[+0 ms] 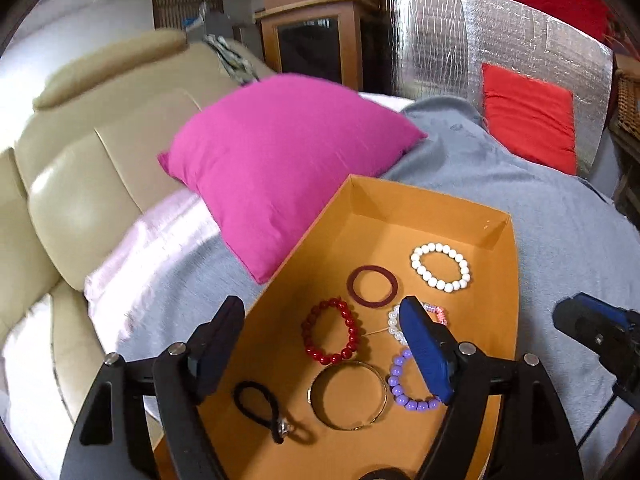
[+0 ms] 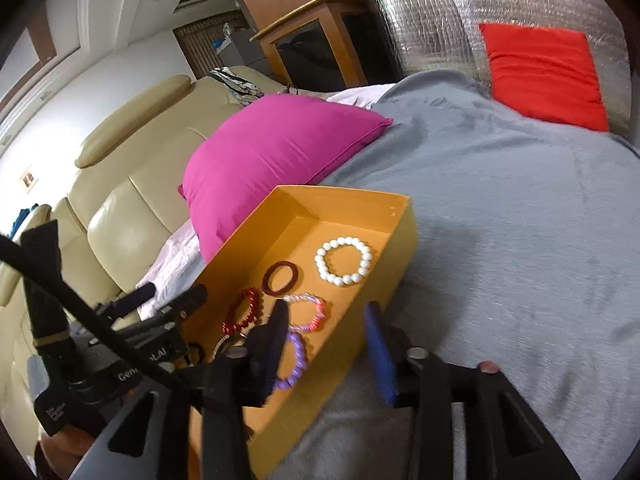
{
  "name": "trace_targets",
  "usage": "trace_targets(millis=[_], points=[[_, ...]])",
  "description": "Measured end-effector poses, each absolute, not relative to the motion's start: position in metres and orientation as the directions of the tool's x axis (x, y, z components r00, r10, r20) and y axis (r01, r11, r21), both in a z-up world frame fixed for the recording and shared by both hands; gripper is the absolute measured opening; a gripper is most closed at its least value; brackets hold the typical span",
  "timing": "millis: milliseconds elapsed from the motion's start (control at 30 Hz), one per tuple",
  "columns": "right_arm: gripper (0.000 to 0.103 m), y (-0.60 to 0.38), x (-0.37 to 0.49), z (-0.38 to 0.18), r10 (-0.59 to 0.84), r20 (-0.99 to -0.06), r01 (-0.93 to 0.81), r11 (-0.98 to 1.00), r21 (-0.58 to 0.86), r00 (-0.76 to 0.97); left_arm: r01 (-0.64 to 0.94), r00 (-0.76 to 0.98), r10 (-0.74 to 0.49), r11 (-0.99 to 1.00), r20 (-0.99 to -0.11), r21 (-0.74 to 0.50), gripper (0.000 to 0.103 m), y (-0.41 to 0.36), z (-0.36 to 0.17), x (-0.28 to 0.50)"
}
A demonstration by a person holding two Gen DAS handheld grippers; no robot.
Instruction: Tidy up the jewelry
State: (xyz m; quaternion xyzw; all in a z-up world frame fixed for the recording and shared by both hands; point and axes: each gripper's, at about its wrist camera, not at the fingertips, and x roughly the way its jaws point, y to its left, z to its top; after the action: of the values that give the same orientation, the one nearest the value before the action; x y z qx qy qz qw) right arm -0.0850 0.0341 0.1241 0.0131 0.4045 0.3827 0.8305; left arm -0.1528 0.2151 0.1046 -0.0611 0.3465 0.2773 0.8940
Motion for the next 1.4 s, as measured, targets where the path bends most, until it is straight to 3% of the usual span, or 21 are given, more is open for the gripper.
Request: trace_targets(millis=[267,600,1000,1400], points=[[0.051,0.006,-0.109,0.132,0.648,-0.665,-0.663,0.686,0.299,0.371,-0.585,0.657,0.486,0.811,-0.576,0.015,0.080,0.200,0.119,-0.200],[0.051,-0.003,-0.153,0.154,0.719,-0.615,-0.733,0.601,0.318,0.323,-0.692,0.511,0.614,0.709,-0.602,0.136,0.080,0.182,0.126,-0.245],[0.054,0.000,-0.205,0.174,0.730,-0.575,-0.766,0.590,0.257,0.370,-0.730,0.514,0.674,0.669,-0.531,0.142,0.080,0.165,0.166,-0.290],[0.055,-0.019,-0.241,0.182,0.741,-0.550,-0.769,0.587,0.252,0.385,-0.727,0.518,0.681,0.669,-0.517,0.154,0.080,0.147,0.183,-0.317]])
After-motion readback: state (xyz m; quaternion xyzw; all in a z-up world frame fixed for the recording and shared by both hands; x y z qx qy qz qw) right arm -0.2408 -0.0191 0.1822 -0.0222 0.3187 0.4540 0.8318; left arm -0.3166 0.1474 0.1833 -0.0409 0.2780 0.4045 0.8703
